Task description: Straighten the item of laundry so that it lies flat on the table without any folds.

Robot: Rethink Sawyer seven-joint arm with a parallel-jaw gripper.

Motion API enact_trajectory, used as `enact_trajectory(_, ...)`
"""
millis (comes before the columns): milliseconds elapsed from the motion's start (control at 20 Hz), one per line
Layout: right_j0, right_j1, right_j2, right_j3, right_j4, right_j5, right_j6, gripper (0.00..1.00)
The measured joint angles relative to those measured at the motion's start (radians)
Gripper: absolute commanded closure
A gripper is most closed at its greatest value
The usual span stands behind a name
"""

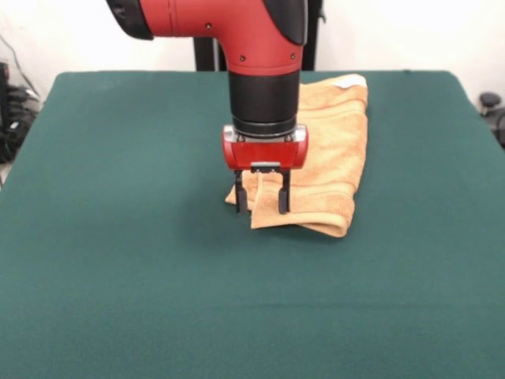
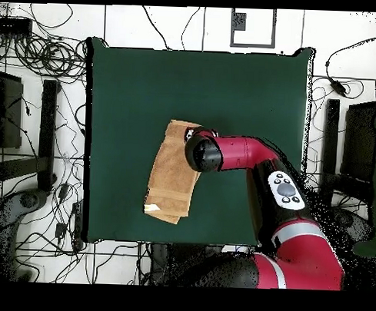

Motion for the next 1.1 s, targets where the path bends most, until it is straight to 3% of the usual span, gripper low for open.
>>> enact_trajectory(500, 0.0, 0.029, -0.001, 0.0, 0.0, -0.027, 0.0, 0.0)
enact_trajectory(550, 0.001, 0.03, 0.0, 0.0, 0.001, -0.032, 0.0, 1.0)
enact_trajectory(1100, 0.007, 0.032, 0.0, 0.0, 0.001, -0.05, 0.0, 1.0)
